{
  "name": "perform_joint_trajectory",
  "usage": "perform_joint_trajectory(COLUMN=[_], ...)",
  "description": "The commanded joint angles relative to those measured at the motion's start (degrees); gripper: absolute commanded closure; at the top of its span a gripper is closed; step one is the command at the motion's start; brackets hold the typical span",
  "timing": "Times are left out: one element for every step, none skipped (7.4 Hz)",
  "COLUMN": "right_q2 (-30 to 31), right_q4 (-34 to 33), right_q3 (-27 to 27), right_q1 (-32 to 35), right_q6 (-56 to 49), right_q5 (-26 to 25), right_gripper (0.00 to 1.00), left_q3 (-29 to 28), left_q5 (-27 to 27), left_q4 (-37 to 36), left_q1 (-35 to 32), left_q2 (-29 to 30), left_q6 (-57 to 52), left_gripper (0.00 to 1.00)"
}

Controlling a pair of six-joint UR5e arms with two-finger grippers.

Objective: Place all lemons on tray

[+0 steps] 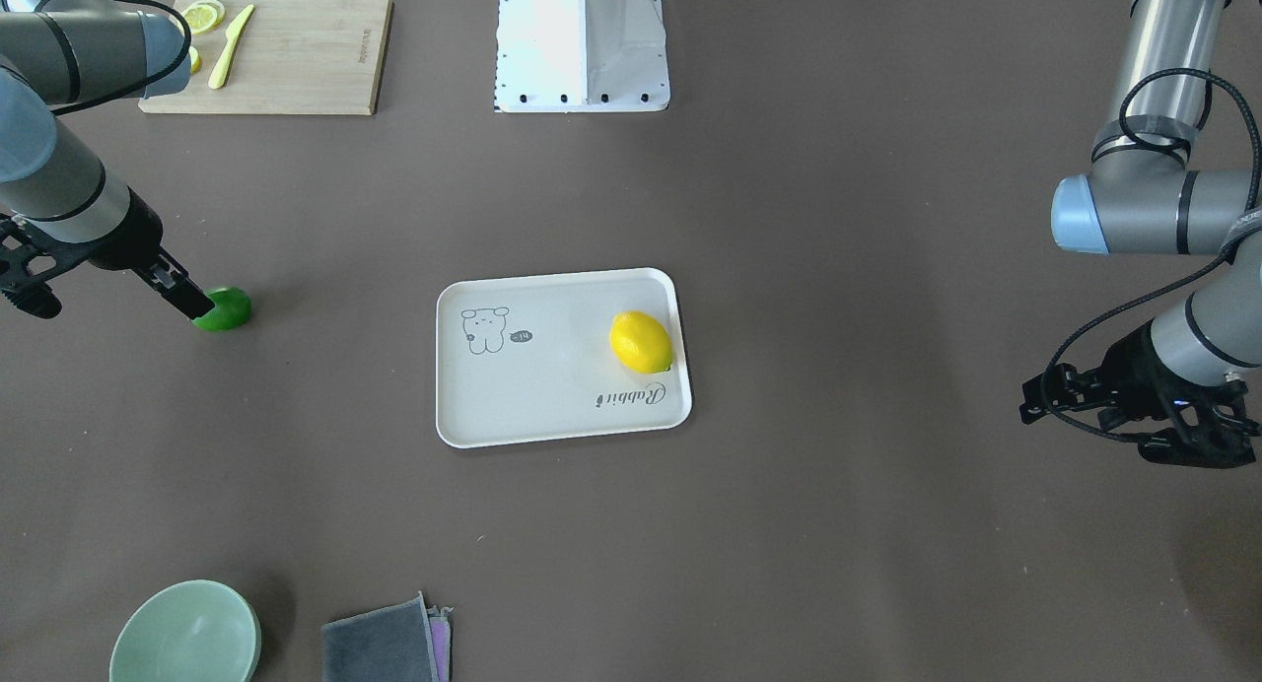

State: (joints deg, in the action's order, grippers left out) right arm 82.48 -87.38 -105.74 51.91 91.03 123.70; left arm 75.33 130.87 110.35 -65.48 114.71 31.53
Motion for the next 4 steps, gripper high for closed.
perform_joint_trajectory(right_q2=[4.3, 4.4, 4.6, 5.1], right_q4=[11.5, 15.9, 20.4, 22.5], right_q3=[1.2, 2.6, 4.4, 4.8], right_q1=[-0.1, -0.2, -0.3, -1.5], right_q6=[4.6, 9.0, 13.2, 16.2], right_q5=[0.1, 0.0, -0.2, -2.9], right_gripper=[0.01, 0.01, 0.01, 0.01], left_q3=[-0.4, -0.5, -0.5, -0.7], left_q5=[0.0, 0.0, 0.0, 0.0], left_q4=[0.0, 0.0, 0.0, 0.0], left_q1=[0.0, 0.0, 0.1, 0.1], left_q2=[0.2, 0.2, 0.2, 0.3], left_q6=[-0.1, 0.0, 0.0, 0.0], left_gripper=[0.03, 0.03, 0.03, 0.03])
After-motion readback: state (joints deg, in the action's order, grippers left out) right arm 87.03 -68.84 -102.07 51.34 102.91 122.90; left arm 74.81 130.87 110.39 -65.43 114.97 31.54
